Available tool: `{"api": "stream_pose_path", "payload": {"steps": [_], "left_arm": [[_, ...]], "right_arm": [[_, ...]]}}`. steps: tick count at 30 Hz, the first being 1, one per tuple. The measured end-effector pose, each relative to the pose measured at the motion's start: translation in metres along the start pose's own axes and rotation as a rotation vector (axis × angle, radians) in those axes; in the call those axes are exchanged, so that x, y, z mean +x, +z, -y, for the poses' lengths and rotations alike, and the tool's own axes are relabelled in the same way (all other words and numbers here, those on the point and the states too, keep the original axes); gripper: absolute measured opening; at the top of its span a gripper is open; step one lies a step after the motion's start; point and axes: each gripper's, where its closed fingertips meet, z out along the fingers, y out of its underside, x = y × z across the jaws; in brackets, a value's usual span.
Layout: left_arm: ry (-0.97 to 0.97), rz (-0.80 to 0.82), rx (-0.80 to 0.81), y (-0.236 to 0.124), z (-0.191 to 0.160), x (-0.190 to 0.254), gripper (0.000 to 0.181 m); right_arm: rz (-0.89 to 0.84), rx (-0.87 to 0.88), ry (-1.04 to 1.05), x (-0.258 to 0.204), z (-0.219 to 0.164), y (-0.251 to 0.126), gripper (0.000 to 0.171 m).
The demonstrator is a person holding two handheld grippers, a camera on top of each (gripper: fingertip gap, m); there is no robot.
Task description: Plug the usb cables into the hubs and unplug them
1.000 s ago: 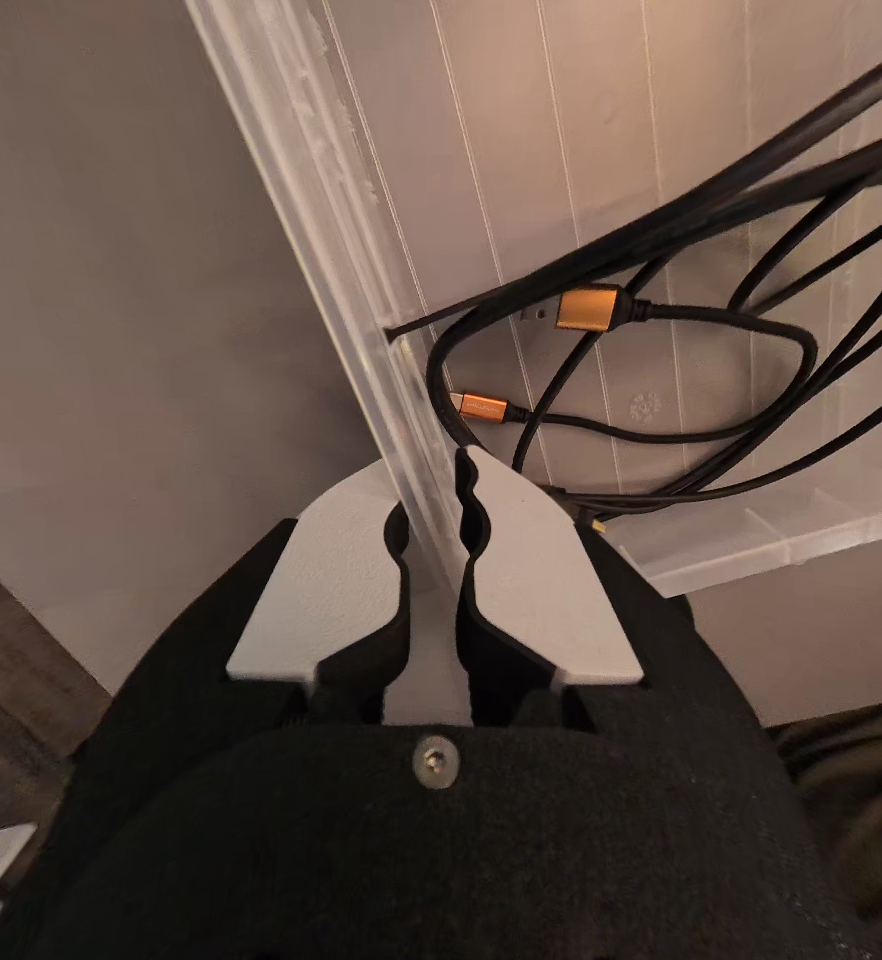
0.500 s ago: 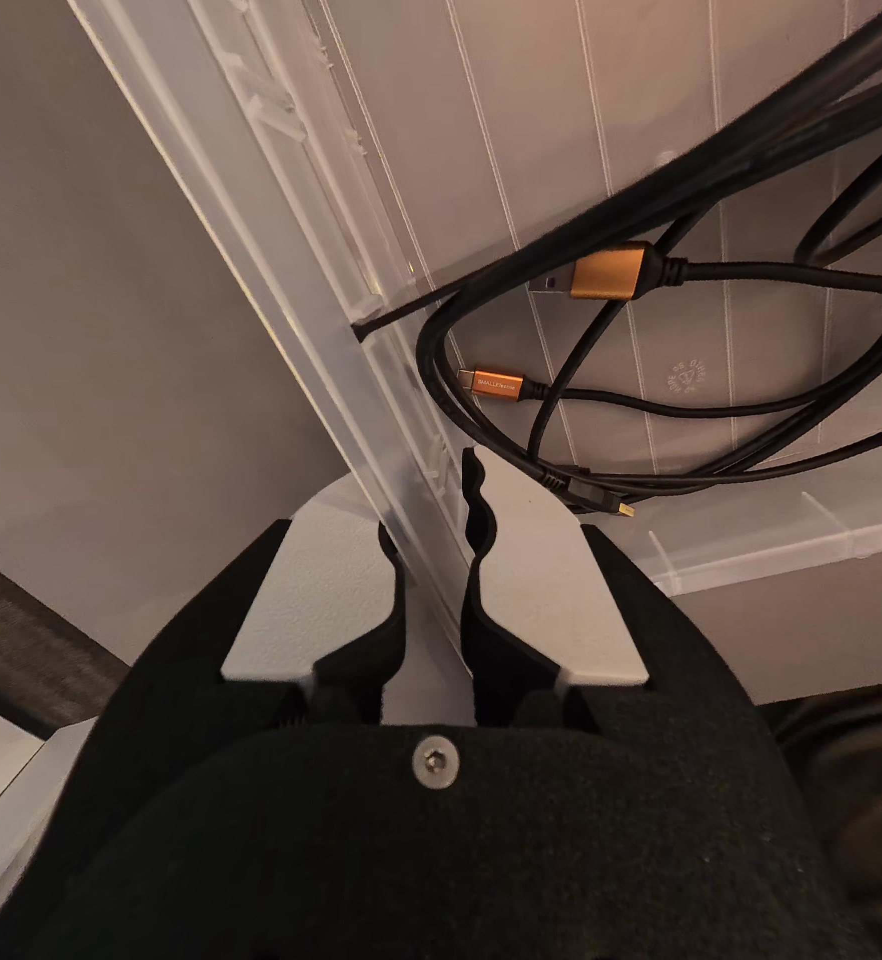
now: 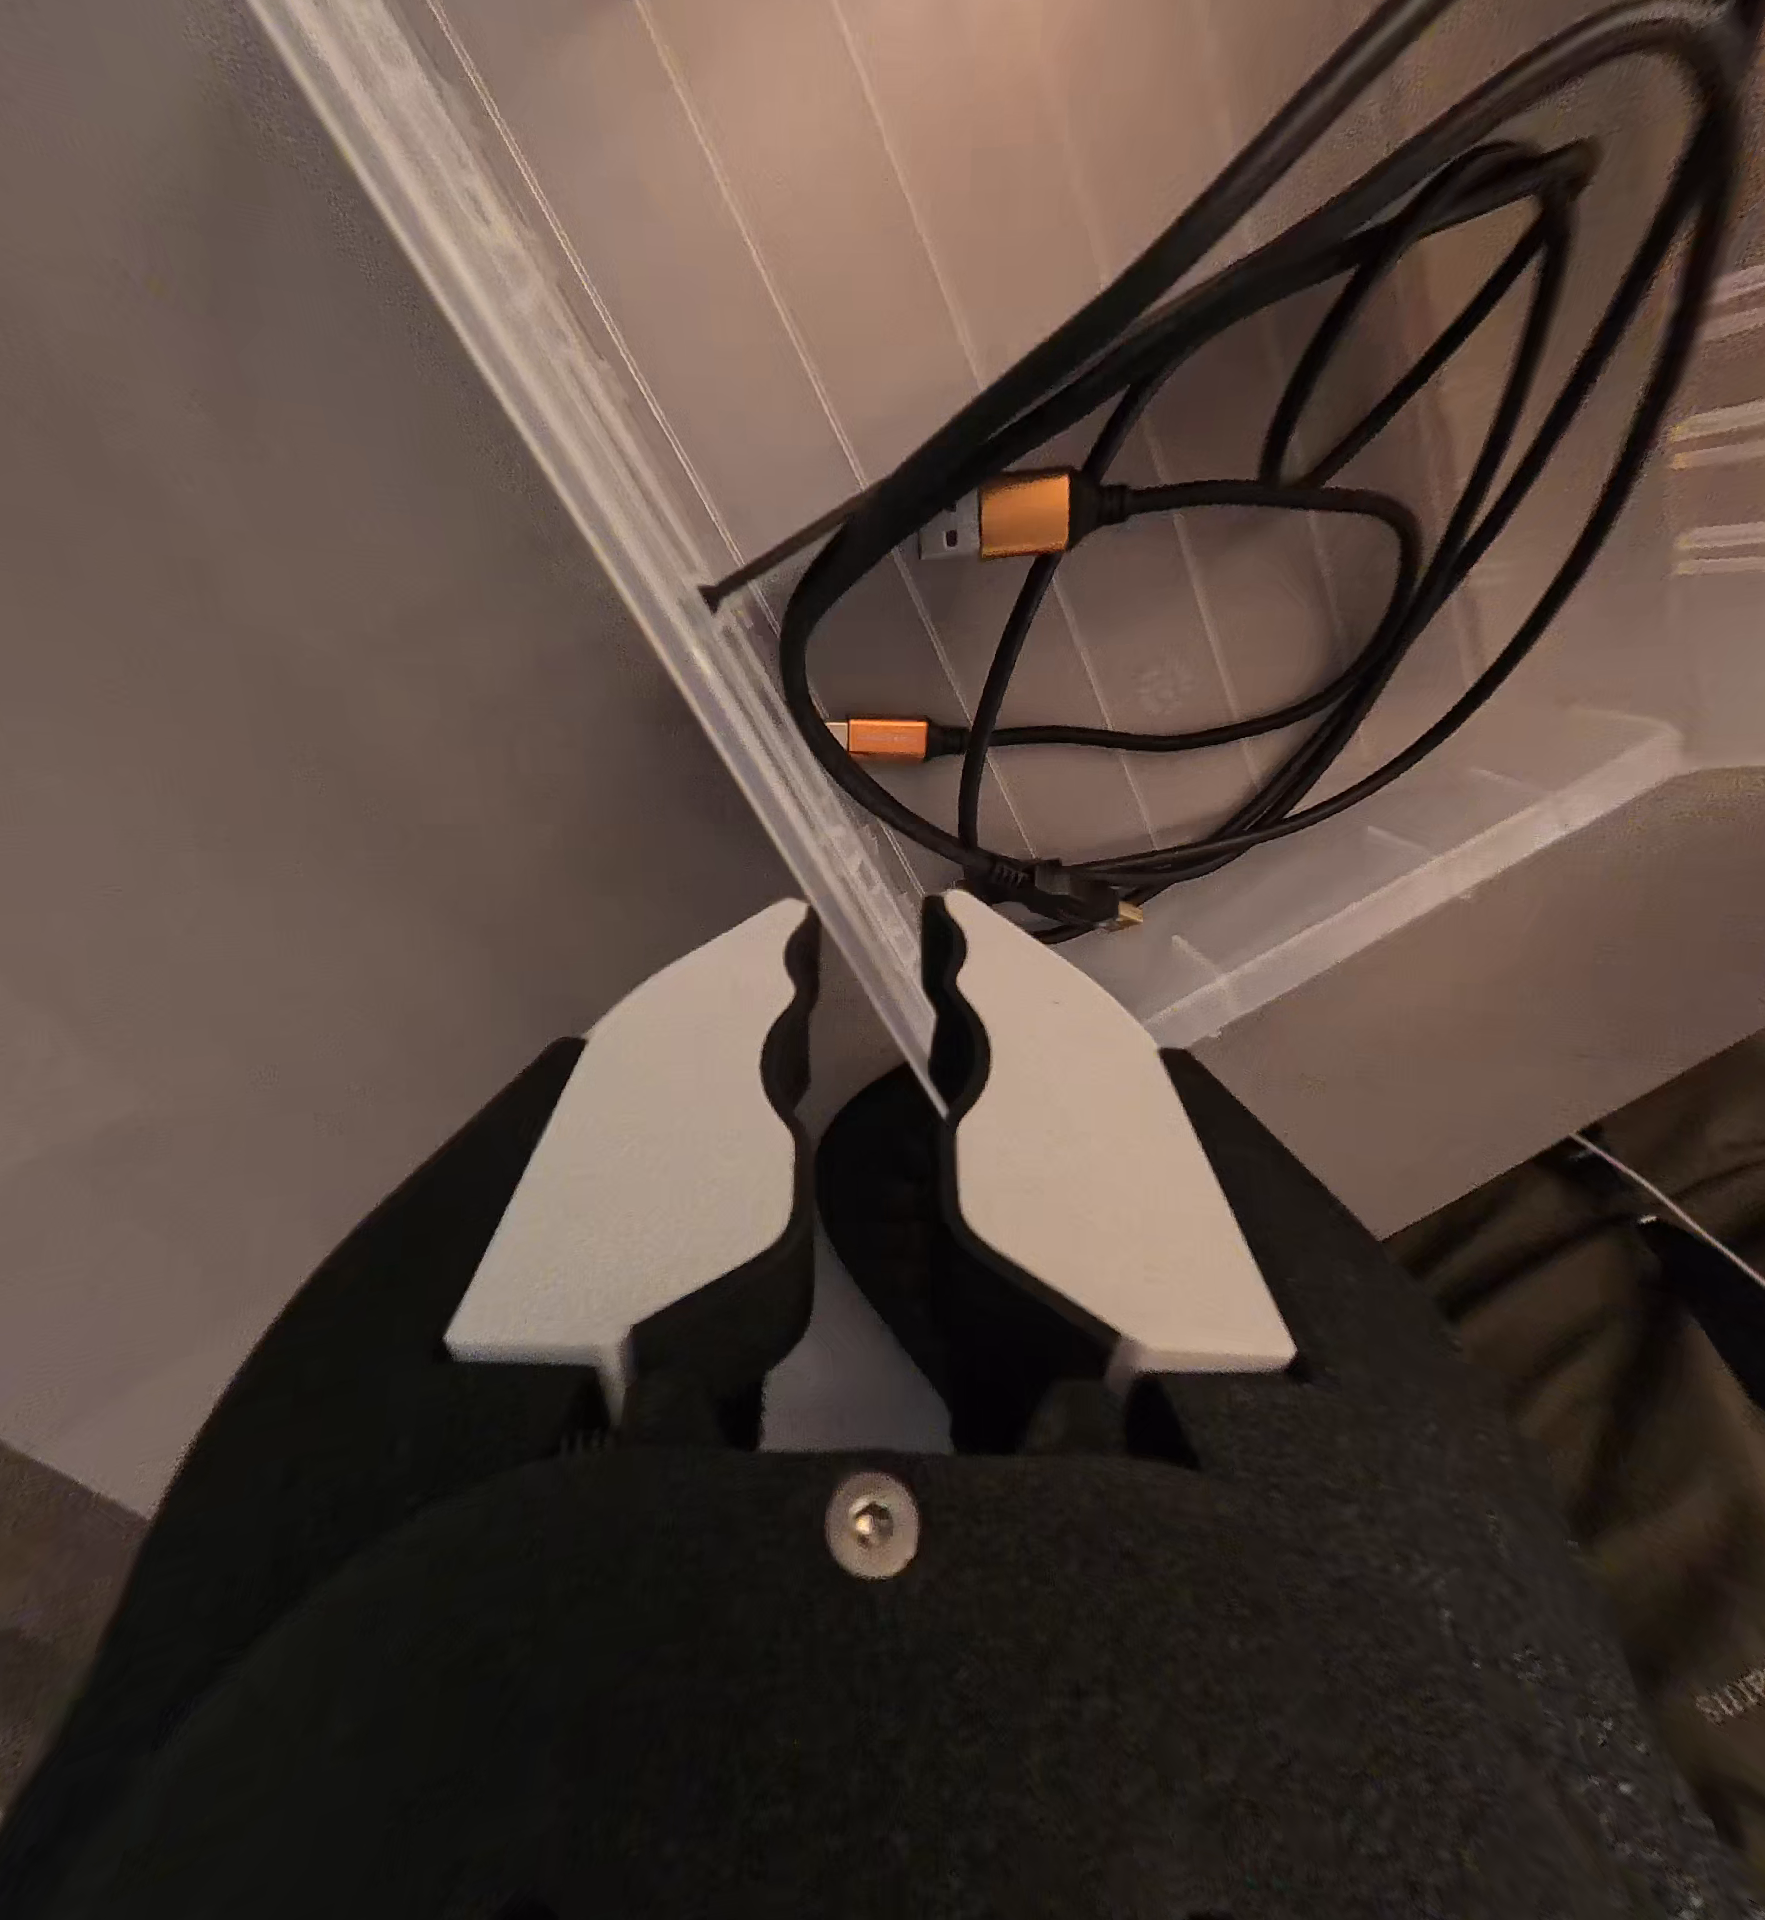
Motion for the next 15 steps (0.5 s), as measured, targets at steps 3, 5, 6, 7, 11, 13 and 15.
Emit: {"api": "stream_pose_path", "payload": {"steps": [3,5,6,7,11,13,15], "left_arm": [[0.034,0.007,0.138,-0.026,0.009,0.002,0.019],[0.063,0.02,0.219,-0.043,0.013,0.005,0.019],[0.083,0.032,0.256,-0.052,0.015,0.007,0.02],[0.102,0.041,0.29,-0.059,0.016,0.01,0.02],[0.165,0.065,0.358,-0.078,0.012,0.026,0.02],[0.201,0.07,0.379,-0.085,0.008,0.036,0.021],[0.244,0.074,0.399,-0.09,0.006,0.045,0.021]], "right_arm": [[0.124,0.217,-0.106,-0.089,0.008,-0.02,0.028],[0.159,0.223,-0.182,-0.147,0.003,-0.008,0.03],[0.16,0.186,-0.203,-0.17,-0.002,0.005,0.03],[0.154,0.137,-0.21,-0.19,-0.007,0.02,0.031],[0.038,0.007,-0.197,-0.226,-0.001,0.074,0.031],[-0.033,-0.028,-0.176,-0.229,0.008,0.095,0.031],[-0.107,-0.085,-0.141,-0.223,0.011,0.112,0.032]]}}
